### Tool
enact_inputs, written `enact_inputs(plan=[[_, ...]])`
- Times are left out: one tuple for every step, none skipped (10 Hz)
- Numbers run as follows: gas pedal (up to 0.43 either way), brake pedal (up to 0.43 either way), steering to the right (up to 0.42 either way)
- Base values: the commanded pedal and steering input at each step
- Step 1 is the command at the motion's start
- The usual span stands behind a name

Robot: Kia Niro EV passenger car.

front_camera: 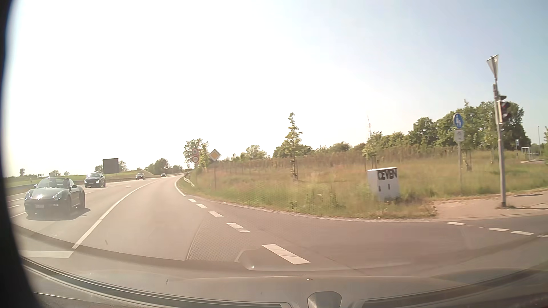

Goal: Follow the waypoints while adhering to traffic rules and regulations

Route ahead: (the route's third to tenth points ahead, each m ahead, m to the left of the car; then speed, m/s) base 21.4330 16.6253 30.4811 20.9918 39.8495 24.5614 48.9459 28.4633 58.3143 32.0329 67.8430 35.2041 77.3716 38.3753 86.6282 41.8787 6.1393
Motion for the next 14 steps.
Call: enact_inputs(plan=[[0.189,0.006,-0.328],[0.197,0.006,-0.317],[0.209,0.006,-0.305],[0.220,0.006,-0.286],[0.228,0.006,-0.266],[0.228,0.006,-0.236],[0.228,0.006,-0.197],[0.228,0.006,-0.167],[0.228,0.006,-0.135],[0.228,0.006,-0.112],[0.240,0.006,-0.090],[0.260,0.006,-0.071],[0.268,0.006,-0.056],[0.280,0.006,-0.041]])
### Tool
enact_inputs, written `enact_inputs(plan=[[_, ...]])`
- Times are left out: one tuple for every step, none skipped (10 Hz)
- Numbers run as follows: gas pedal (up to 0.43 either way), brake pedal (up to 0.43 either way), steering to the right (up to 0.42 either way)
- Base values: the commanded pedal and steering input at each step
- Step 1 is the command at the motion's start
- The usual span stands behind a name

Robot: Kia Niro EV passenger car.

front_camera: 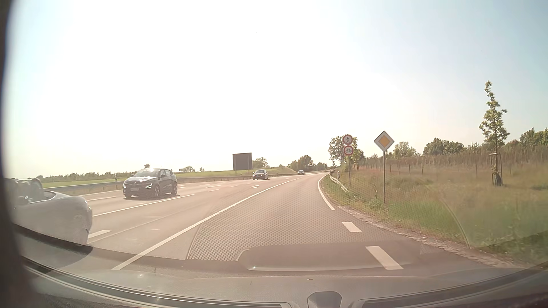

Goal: Follow the waypoints while adhering to traffic rules and regulations

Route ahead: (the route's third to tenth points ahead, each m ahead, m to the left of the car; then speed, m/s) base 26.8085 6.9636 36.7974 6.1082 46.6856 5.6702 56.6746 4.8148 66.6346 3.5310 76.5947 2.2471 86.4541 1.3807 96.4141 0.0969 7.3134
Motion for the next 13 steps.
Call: enact_inputs(plan=[[0.299,0.006,-0.031],[0.319,0.006,-0.023],[0.339,0.006,-0.015],[0.358,0.006,-0.010],[0.370,0.006,-0.003],[0.378,0.006,0.004],[0.390,0.006,0.008],[0.409,0.006,0.012],[0.421,0.006,0.013],[0.429,0.006,0.013],[0.441,0.006,0.013],[0.441,0.006,0.013],[0.441,0.006,0.013]])
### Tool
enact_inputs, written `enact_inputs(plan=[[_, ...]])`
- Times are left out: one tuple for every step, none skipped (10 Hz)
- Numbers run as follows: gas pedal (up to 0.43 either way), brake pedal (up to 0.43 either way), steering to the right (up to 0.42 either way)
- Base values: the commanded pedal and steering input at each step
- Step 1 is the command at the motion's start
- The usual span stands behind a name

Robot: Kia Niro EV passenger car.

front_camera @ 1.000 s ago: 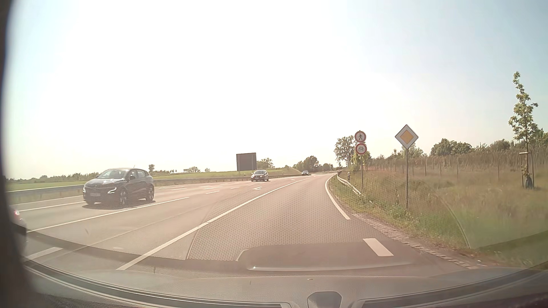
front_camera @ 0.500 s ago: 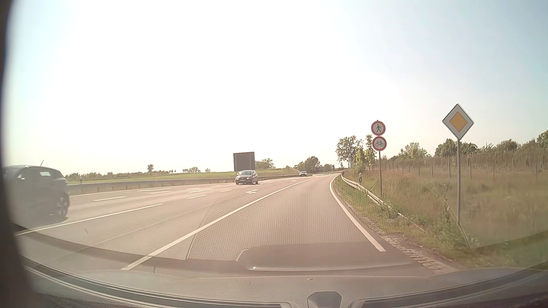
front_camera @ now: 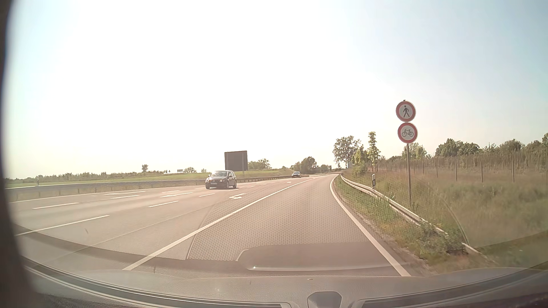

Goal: Follow the waypoints while adhering to traffic rules and regulations

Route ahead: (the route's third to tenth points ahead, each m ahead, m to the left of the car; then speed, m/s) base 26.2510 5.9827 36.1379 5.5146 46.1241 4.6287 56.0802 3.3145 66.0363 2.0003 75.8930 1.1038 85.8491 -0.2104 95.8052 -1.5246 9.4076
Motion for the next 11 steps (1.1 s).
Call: enact_inputs(plan=[[0.441,0.006,0.013],[0.441,0.006,0.013],[0.441,0.006,0.013],[0.441,0.006,0.013],[0.441,0.006,0.013],[0.441,0.006,0.014],[0.441,0.006,0.015],[0.441,0.006,0.017],[0.441,0.006,0.017],[0.441,0.006,0.017],[0.441,0.006,0.018]])
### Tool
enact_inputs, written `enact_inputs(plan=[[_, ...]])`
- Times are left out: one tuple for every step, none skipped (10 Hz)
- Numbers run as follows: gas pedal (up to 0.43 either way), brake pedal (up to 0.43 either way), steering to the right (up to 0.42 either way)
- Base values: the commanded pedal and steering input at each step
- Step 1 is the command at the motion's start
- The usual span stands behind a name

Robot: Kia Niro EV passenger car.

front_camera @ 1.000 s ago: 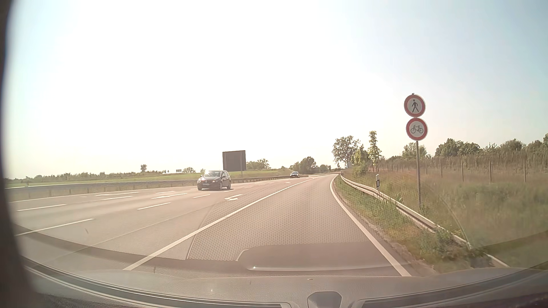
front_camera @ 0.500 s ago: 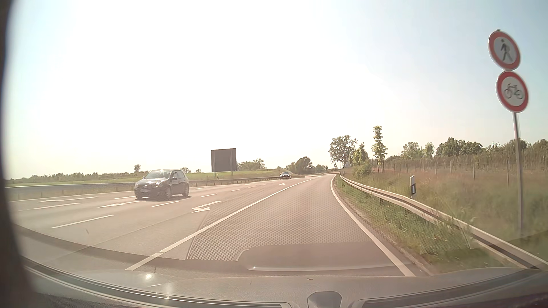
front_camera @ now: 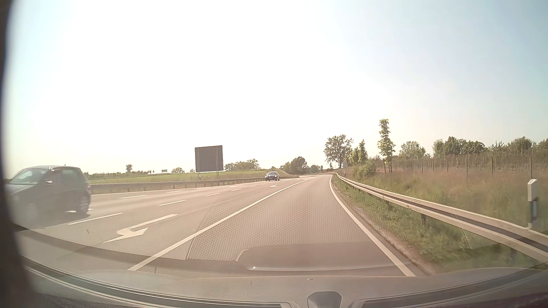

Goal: Follow the waypoints while adhering to traffic rules and regulations

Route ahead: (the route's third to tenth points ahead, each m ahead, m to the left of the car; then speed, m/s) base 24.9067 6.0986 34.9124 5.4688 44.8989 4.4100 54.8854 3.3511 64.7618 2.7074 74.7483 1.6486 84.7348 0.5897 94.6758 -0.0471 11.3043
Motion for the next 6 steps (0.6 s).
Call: enact_inputs(plan=[[0.441,0.006,0.018],[0.441,0.006,0.018],[0.441,0.006,0.018],[0.441,0.006,0.018],[0.441,0.006,0.018],[0.441,0.006,0.017]])
